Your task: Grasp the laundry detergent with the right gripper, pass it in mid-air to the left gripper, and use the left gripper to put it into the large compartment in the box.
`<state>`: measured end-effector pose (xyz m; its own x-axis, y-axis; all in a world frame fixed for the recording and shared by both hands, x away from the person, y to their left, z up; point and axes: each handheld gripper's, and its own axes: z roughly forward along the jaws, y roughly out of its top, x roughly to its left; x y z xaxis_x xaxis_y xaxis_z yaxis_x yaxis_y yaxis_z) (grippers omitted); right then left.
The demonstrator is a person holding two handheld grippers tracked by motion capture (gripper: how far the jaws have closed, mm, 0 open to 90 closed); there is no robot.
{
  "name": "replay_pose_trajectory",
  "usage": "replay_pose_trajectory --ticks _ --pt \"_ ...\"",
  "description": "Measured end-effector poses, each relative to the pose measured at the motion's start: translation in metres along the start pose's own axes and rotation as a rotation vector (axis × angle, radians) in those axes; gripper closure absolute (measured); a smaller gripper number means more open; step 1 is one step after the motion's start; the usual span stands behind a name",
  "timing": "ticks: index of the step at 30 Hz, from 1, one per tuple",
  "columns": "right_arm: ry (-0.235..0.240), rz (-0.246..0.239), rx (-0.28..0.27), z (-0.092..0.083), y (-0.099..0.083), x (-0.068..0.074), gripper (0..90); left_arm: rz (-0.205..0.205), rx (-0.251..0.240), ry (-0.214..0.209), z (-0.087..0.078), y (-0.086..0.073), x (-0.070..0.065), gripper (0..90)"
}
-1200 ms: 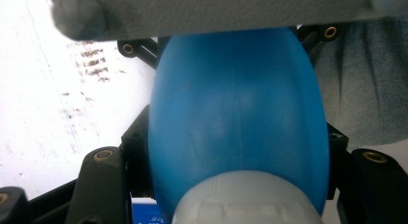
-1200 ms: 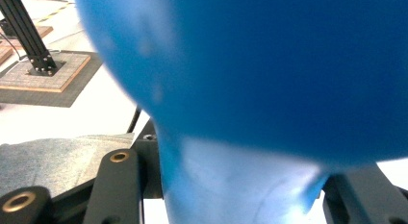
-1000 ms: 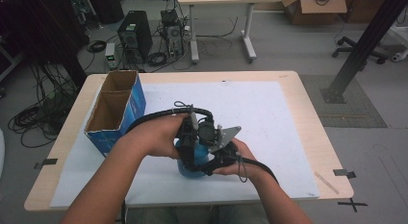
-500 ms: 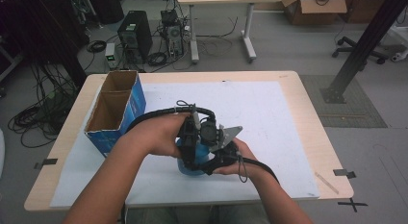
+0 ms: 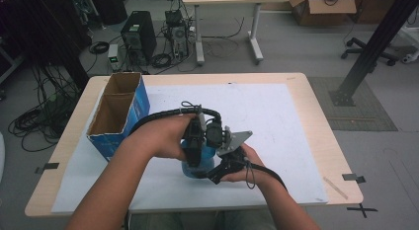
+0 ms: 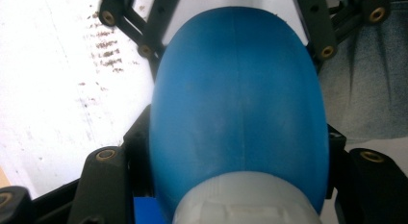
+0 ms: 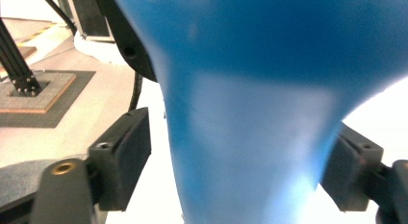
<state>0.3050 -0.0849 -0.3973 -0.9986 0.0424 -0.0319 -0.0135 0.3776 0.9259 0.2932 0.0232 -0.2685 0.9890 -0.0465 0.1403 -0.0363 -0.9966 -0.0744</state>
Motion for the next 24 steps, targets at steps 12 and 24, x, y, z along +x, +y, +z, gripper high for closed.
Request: replay_pose_trajectory --ticks 12,24 --pt "0.016 0.045 -0.044 -0.008 -0.005 -0.004 0.8 -0.005 -0.001 -0.006 -0.005 0.000 0.003 39.0" --pt "0.015 0.042 -0.050 -0.047 -0.005 -0.003 0.1 -0.101 0.040 -0.030 -0.013 -0.009 0.015 39.0"
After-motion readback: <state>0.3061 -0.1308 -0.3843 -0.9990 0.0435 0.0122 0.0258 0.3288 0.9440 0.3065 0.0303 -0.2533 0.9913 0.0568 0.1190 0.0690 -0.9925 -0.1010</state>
